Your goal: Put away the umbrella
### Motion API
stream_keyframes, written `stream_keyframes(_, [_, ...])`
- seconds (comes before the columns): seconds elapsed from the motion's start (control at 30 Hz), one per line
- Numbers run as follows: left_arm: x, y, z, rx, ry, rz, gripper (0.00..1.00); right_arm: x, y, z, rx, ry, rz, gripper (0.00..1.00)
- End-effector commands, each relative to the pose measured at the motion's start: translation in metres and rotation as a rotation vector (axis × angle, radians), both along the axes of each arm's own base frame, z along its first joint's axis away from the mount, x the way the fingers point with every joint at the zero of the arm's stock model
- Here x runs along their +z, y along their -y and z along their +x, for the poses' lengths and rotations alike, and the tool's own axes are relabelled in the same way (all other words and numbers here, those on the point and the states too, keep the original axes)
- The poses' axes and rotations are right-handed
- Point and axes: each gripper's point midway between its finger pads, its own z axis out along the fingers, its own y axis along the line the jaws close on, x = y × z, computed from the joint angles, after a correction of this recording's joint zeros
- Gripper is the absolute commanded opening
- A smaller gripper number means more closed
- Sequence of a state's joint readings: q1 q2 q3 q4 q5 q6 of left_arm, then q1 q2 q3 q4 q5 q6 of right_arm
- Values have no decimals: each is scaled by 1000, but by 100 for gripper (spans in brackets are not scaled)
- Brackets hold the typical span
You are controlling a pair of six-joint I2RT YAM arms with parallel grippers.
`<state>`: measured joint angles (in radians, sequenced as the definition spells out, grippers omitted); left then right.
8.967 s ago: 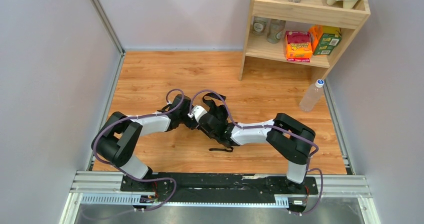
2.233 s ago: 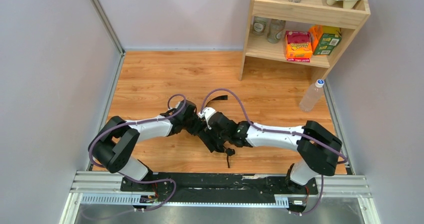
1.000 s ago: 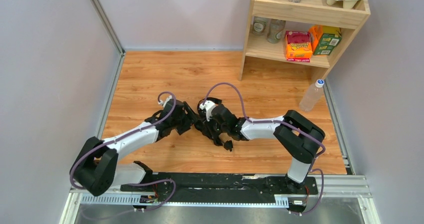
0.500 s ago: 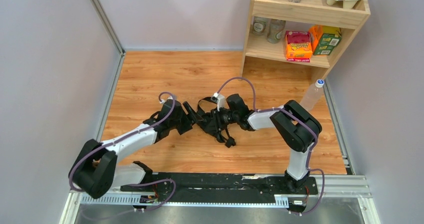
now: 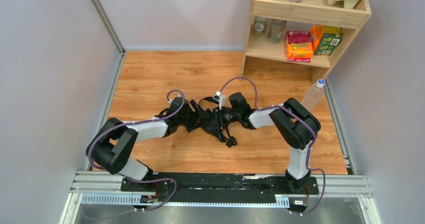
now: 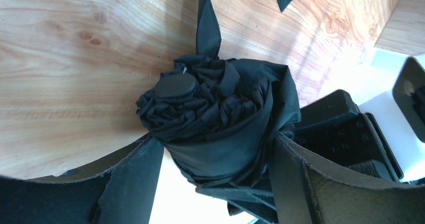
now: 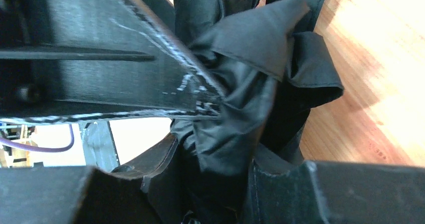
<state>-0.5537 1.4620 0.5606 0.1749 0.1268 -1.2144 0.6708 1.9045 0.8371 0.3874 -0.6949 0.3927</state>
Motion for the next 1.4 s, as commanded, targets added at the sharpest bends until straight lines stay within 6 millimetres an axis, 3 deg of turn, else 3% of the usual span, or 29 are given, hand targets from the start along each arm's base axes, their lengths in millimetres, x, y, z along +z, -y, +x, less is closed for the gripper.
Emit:
stream_keyframes(0.0, [-20, 7, 1, 0, -68, 40, 79, -74, 41, -53, 21, -257, -236, 0])
stream_keyframes(0.1, [-44, -1, -8, -16, -121, 113, 79, -70, 38, -53, 36, -258, -217, 0])
stream_keyframes(0.17, [-60, -11, -18, -25, -177, 195, 74, -69, 37, -54, 46, -261, -210, 0])
stream_keyframes(0.4, [-89, -25, -43, -60, -260, 267, 28, -58, 30, -52, 70, -266, -187, 0])
stream_keyframes(0.57, [-97, -29, -57, -79, -295, 275, 8, -48, 32, -40, 14, -231, -230, 3])
stream_keyframes(0.67, [-98, -29, -59, -77, -301, 271, 0, -41, 40, -28, -63, -186, -321, 23])
stream_keyframes(0.73, [-99, -29, -62, -77, -309, 270, 0, -35, 45, -24, -92, -136, -394, 49])
stream_keyframes(0.8, [-100, -30, -63, -78, -315, 272, 0, -28, 48, -21, -104, -55, -477, 67])
stream_keyframes(0.97, [-100, -29, -63, -73, -318, 272, 0, -4, 50, 0, -182, 242, -719, 87])
stream_keyframes(1.1, [-100, -28, -65, -73, -327, 263, 0, 4, 47, 13, -229, 394, -853, 88])
stream_keyframes(1.2, [-101, -28, -66, -73, -330, 261, 0, -7, 47, 20, -255, 408, -913, 87])
stream_keyframes(1.23, [-101, -29, -67, -72, -332, 261, 0, -10, 46, 22, -263, 409, -917, 83])
stream_keyframes(1.37, [-95, -26, -66, -73, -317, 246, 0, -28, 44, 17, -241, 336, -857, 47])
